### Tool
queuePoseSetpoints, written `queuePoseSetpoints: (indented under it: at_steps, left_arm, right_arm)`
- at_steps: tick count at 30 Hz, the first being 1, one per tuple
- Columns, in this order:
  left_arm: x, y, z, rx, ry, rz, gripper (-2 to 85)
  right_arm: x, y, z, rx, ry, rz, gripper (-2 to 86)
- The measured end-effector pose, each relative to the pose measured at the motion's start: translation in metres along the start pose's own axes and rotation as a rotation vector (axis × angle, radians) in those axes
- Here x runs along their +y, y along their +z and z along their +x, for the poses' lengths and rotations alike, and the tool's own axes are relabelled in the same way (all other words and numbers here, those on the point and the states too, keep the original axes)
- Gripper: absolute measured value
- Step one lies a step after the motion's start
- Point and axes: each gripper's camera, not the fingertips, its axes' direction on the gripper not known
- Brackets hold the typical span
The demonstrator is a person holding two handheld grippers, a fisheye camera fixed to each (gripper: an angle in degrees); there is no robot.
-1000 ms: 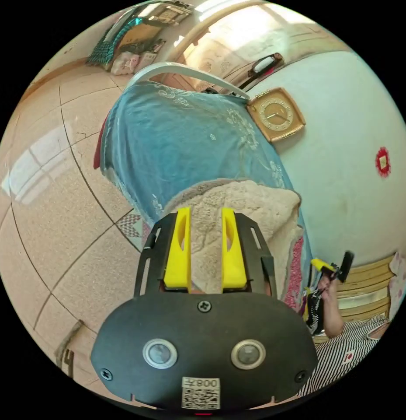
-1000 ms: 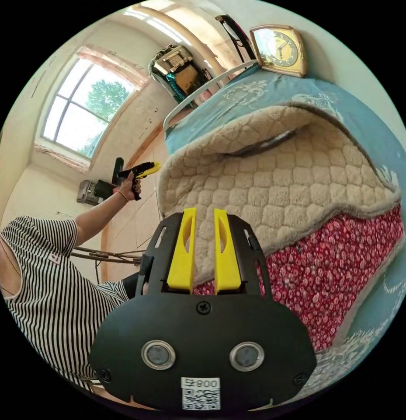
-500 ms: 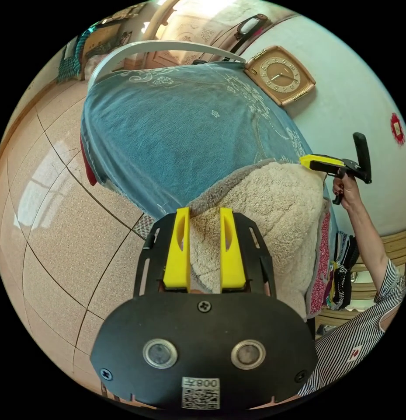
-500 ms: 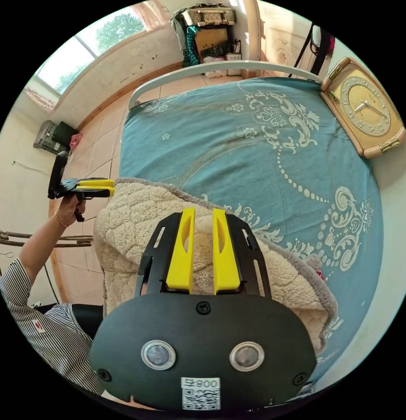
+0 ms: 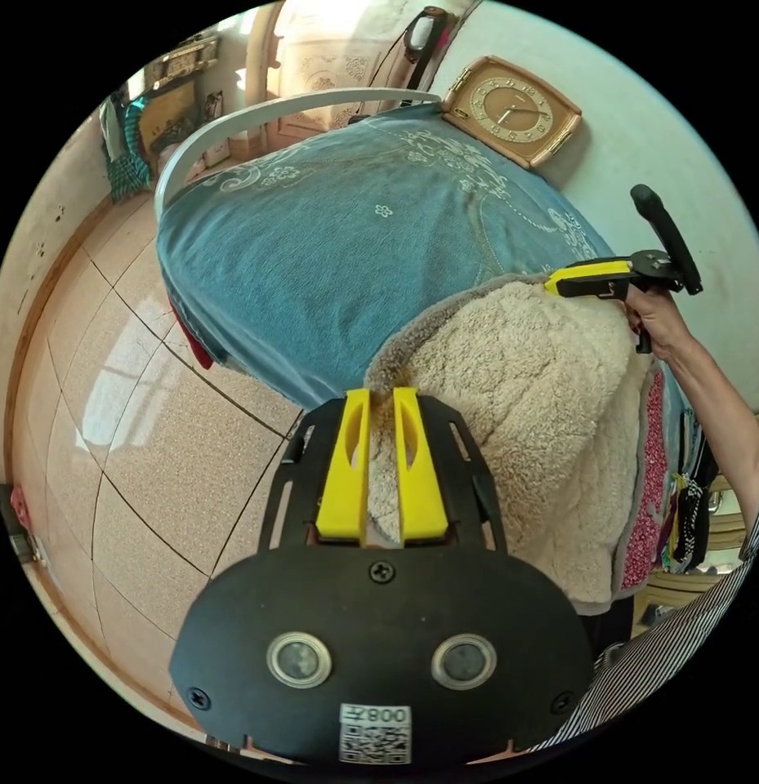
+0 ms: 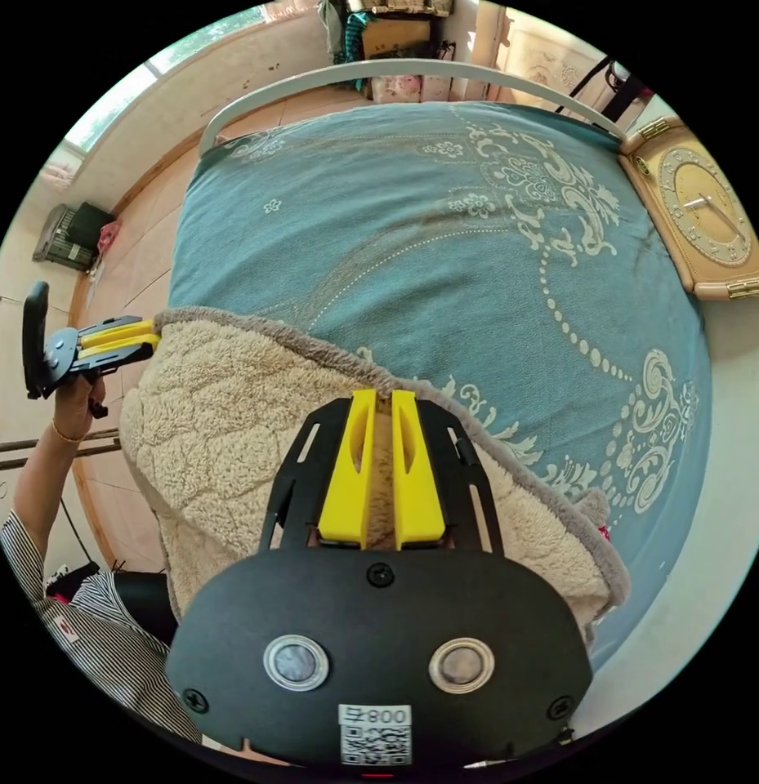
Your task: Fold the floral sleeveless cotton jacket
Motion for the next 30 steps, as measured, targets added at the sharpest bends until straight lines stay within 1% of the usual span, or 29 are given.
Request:
queuePoseSetpoints:
  at_steps: [3, 6, 8, 9, 11, 12, 14, 16, 21, 25, 28, 29, 30]
  left_arm:
    - [0.015, -0.022, 0.008, 0.018, -0.051, 0.056, 3.9]
    - [0.035, -0.061, 0.027, 0.052, -0.029, 0.163, 3.4]
    - [0.054, -0.097, 0.050, 0.072, 0.028, 0.243, 3.1]
    - [0.059, -0.107, 0.057, 0.075, 0.045, 0.261, 3.1]
    - [0.080, -0.141, 0.084, 0.126, 0.098, 0.323, 2.9]
    - [0.085, -0.148, 0.091, 0.139, 0.115, 0.335, 2.9]
    - [0.107, -0.175, 0.123, 0.182, 0.183, 0.367, 2.9]
    - [0.123, -0.190, 0.151, 0.228, 0.258, 0.367, 2.8]
    - [0.167, -0.202, 0.242, 0.283, 0.479, 0.294, 2.7]
    - [0.202, -0.176, 0.326, 0.335, 0.629, 0.129, 2.9]
    - [0.222, -0.148, 0.380, 0.283, 0.704, 0.014, 3.0]
    - [0.228, -0.136, 0.398, 0.273, 0.714, -0.037, 3.1]
    - [0.230, -0.130, 0.406, 0.266, 0.720, -0.064, 3.2]
  right_arm:
    - [0.015, -0.013, 0.008, -0.041, 0.042, 0.071, 3.3]
    - [0.040, -0.044, 0.022, -0.121, 0.084, 0.200, 3.1]
    - [0.067, -0.073, 0.032, -0.175, 0.077, 0.313, 3.1]
    - [0.075, -0.080, 0.035, -0.190, 0.078, 0.339, 3.1]
    - [0.115, -0.104, 0.044, -0.249, 0.073, 0.445, 3.2]
    - [0.127, -0.109, 0.047, -0.260, 0.070, 0.469, 3.2]
    - [0.180, -0.122, 0.057, -0.300, 0.072, 0.538, 3.2]
    - [0.224, -0.124, 0.066, -0.331, 0.086, 0.566, 3.2]
    - [0.345, -0.102, 0.089, -0.391, 0.189, 0.576, 2.9]
    - [0.437, -0.046, 0.113, -0.428, 0.362, 0.513, 1.6]
    - [0.494, -0.002, 0.138, -0.514, 0.515, 0.522, 0.7]
    - [0.511, 0.017, 0.146, -0.537, 0.585, 0.487, 0.6]
    - [0.518, 0.025, 0.148, -0.547, 0.607, 0.475, 0.6]
